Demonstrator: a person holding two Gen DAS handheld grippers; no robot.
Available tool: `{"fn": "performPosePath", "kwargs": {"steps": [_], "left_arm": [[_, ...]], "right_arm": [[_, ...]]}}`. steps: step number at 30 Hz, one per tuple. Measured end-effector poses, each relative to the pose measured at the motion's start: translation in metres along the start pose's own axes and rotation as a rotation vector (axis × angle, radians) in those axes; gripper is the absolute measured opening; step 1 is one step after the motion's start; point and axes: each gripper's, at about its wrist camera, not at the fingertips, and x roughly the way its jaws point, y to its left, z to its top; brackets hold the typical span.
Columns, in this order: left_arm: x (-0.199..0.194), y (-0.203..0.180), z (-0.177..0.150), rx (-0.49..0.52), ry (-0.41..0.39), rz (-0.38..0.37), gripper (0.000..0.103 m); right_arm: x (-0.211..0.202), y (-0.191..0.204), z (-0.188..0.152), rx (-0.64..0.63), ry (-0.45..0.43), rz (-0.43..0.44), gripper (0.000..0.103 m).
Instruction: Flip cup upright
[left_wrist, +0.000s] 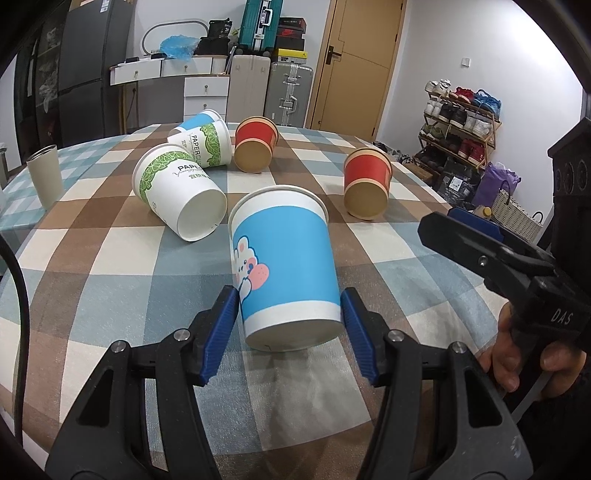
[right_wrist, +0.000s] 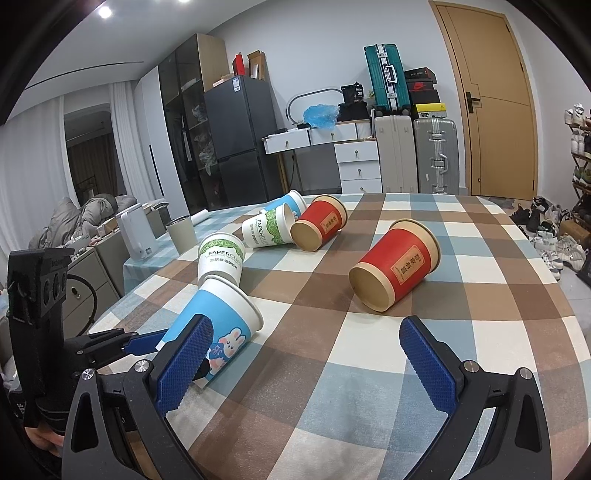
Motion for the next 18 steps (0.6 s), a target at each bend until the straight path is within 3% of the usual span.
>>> {"fn": "performPosePath", "kwargs": {"steps": [2, 4, 6, 11, 15, 18], "left_arm": [[0.000, 0.000, 0.000, 0.001, 0.002, 0.001, 0.057], [0.000, 0.001, 0.001, 0.001, 0.004, 0.009, 0.074], [-0.003, 0.003, 0.003, 0.001, -0.009, 0.008, 0.083], [-0.013, 0.011, 0.009, 0.017, -0.055, 0.014, 0.089], [-0.020, 0.022, 0.013, 0.003, -0.089, 0.010, 0.102], [-0.026, 0.029, 0.017, 0.004, -0.114, 0.010, 0.102]], "right_arm": [[0.000, 0.000, 0.000, 0.000, 0.000, 0.000, 0.103], [0.000, 0.000, 0.000, 0.002, -0.001, 0.001, 0.103], [0.001, -0.002, 0.000, 0.006, 0.000, 0.002, 0.103], [0.001, -0.006, 0.000, 0.018, 0.002, 0.005, 0.103], [0.001, -0.007, 0.000, 0.031, 0.013, 0.005, 0.103], [0.003, -0.007, 0.001, 0.040, 0.024, 0.006, 0.103]]}}
